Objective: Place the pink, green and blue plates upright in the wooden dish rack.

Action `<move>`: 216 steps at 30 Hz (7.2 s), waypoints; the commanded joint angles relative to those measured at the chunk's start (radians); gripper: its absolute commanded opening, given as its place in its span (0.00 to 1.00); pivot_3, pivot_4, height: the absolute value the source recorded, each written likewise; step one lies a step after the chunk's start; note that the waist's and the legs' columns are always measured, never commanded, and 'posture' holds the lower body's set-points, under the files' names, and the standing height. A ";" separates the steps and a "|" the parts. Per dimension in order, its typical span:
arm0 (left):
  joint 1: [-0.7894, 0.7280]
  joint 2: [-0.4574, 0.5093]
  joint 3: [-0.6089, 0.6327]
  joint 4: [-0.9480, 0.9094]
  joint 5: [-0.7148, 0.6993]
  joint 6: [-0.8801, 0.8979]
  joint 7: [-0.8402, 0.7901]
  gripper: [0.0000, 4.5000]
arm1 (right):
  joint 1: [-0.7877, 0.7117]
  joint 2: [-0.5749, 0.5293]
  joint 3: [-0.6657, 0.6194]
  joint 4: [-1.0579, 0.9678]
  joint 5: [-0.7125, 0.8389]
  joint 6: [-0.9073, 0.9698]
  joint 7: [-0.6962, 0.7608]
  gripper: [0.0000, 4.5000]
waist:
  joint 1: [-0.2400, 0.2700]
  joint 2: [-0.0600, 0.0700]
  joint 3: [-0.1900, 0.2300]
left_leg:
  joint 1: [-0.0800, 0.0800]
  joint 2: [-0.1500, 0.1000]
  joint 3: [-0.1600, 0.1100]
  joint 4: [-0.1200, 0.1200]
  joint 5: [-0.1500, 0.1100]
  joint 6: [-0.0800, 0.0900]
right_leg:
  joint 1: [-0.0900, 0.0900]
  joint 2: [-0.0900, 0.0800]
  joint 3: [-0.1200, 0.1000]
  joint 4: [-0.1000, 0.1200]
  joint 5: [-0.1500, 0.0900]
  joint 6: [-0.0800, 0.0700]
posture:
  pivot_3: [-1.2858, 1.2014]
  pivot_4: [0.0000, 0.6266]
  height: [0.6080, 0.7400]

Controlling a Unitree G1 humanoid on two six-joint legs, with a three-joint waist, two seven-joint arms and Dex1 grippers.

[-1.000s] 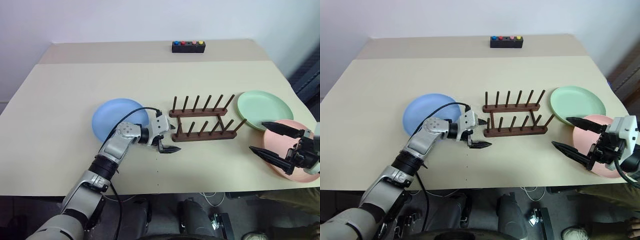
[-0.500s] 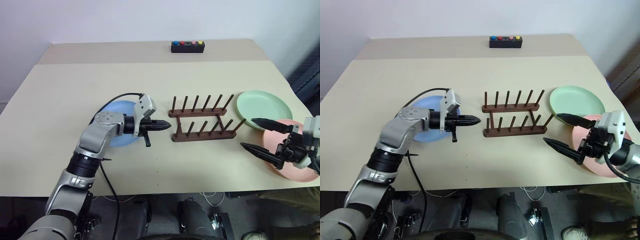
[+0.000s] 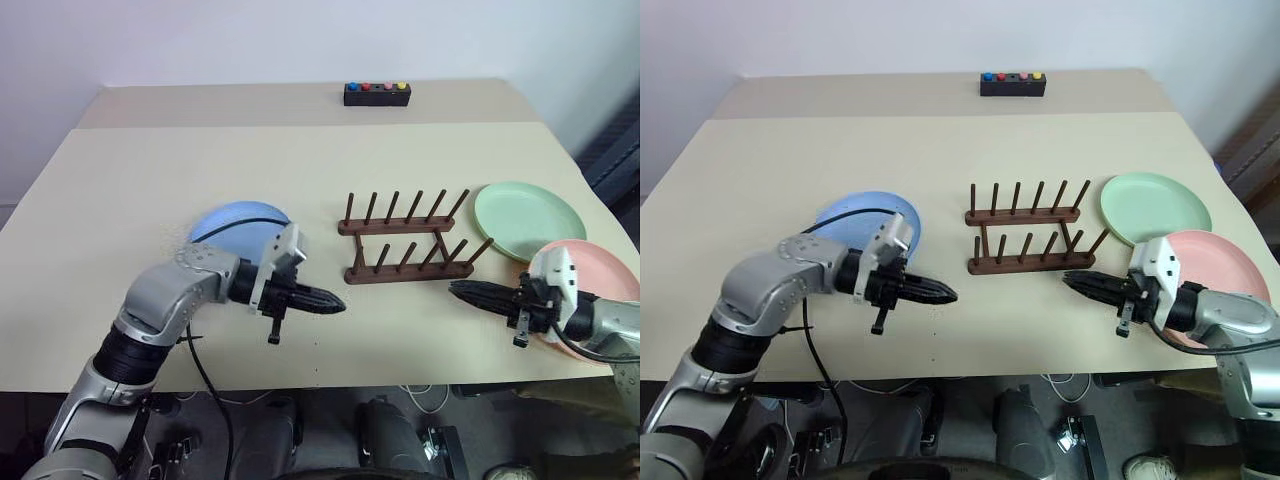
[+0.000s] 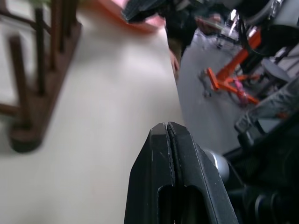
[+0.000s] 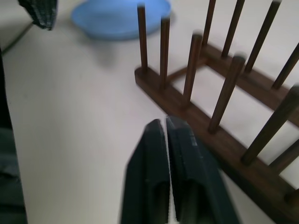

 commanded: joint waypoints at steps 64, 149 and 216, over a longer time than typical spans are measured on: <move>-0.359 -0.371 0.074 0.891 0.441 -0.742 0.305 0.00 | -0.759 0.167 0.328 0.950 -0.430 -0.772 -0.244 0.01 | -0.028 0.000 0.000 | -0.001 -0.001 0.002 -0.001 0.003 -0.005 | -0.002 0.002 0.000 0.000 0.000 0.001 | 0.52 0.24 1.00; 0.026 -0.035 0.293 0.132 -0.113 -0.478 -0.064 1.00 | -0.001 -0.234 -0.470 -0.088 0.075 0.431 -0.139 0.01 | -0.001 0.002 0.000 | 0.001 0.000 0.001 0.000 -0.001 0.002 | 0.002 0.000 0.000 -0.003 0.000 0.001 | 0.52 0.24 1.00; 0.179 0.016 0.393 -0.135 -0.219 -0.378 0.181 1.00 | -1.144 0.024 -0.132 1.192 0.039 0.261 0.109 1.00 | -0.008 0.006 0.002 | -0.002 0.000 0.002 -0.002 -0.001 0.001 | -0.002 -0.001 0.001 -0.004 0.000 0.000 | 0.52 0.24 1.00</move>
